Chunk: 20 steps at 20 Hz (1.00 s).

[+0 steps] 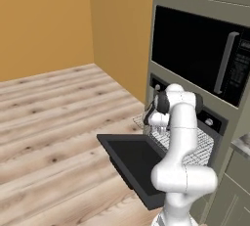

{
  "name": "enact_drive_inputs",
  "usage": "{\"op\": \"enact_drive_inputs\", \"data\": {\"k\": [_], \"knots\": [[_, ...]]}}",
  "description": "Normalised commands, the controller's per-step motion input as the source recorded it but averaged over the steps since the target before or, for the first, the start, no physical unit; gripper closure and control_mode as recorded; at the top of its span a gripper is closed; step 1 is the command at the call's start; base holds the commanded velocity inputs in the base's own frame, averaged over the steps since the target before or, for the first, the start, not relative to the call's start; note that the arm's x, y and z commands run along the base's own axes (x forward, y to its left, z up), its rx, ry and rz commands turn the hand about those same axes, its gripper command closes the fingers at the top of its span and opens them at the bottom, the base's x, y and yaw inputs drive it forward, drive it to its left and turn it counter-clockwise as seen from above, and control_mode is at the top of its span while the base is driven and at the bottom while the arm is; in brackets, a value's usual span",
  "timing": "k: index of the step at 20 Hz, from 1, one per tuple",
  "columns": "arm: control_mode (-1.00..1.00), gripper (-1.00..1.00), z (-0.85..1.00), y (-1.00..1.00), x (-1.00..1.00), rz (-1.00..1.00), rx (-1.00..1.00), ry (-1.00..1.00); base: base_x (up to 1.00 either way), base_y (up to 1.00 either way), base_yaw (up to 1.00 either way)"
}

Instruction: Place the fish on the top rack of the oven, and slide the tray back inside. Close the oven door.

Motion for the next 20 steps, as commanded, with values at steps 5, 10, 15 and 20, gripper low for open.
{"op": "enact_drive_inputs", "data": {"k": [5, 10, 15, 20], "knots": [[-1.00, -1.00, 0.76, 1.00, -0.69, 0.00, -0.24, -0.14, 0.00, 0.00, 0.00], [-1.00, -1.00, 1.00, 0.89, -0.30, 0.01, -0.06, -0.02, 0.00, 0.00, 0.00], [-1.00, -1.00, 0.75, 0.78, -0.32, 0.01, -0.01, 0.06, 0.00, 0.00, 0.00], [-1.00, -1.00, -0.16, 0.41, -0.40, 0.05, -0.12, 0.15, 0.00, 0.00, 0.00]]}}
